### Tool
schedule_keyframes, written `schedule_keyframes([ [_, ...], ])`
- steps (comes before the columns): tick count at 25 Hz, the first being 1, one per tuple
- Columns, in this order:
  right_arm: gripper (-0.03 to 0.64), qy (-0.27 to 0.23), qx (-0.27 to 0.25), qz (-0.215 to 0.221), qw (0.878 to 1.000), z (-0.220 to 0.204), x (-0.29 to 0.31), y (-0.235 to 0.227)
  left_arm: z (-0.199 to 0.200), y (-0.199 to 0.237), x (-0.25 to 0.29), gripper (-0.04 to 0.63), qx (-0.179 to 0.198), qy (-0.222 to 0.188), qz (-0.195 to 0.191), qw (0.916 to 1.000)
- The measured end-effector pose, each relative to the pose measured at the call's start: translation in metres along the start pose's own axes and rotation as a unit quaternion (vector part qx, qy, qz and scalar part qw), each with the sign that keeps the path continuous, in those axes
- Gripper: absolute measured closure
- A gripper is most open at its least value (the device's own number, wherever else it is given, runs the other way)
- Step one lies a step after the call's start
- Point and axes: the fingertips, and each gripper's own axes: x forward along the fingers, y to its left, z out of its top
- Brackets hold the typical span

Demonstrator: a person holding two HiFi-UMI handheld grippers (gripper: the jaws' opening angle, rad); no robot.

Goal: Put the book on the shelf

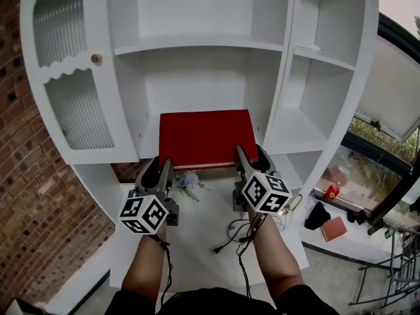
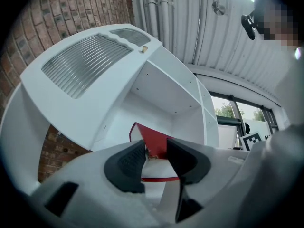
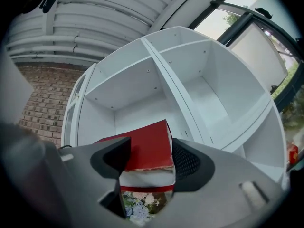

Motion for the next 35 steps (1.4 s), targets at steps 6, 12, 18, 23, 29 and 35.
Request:
schedule_keyframes([
  [6,0.337,0.02,-0.034,0.002,0.999,0.003,0.011,0.002,0.003,0.003,0.008,0.448,0.024,0.02,0.008,0.9995],
  [12,0.337,0.051,-0.053,-0.001,0.997,0.006,0.025,0.003,0.008,0.008,0.019,0.44,0.041,0.045,0.021,0.9979],
  [18,0.337,0.092,-0.055,-0.019,0.994,0.008,0.042,0.0,0.015,0.013,0.035,0.434,0.087,0.073,0.036,0.9929],
  [23,0.337,0.125,-0.048,-0.029,0.991,0.007,0.051,-0.002,0.02,0.011,0.042,0.438,0.15,0.081,0.049,0.9841],
  [29,0.337,0.145,-0.052,-0.044,0.987,0.007,0.063,-0.005,0.022,0.011,0.051,0.469,0.205,0.086,0.069,0.9725],
  [35,0.337,0.152,-0.065,-0.061,0.984,0.006,0.073,-0.007,0.022,0.022,0.062,0.48,0.202,0.096,0.085,0.9709],
])
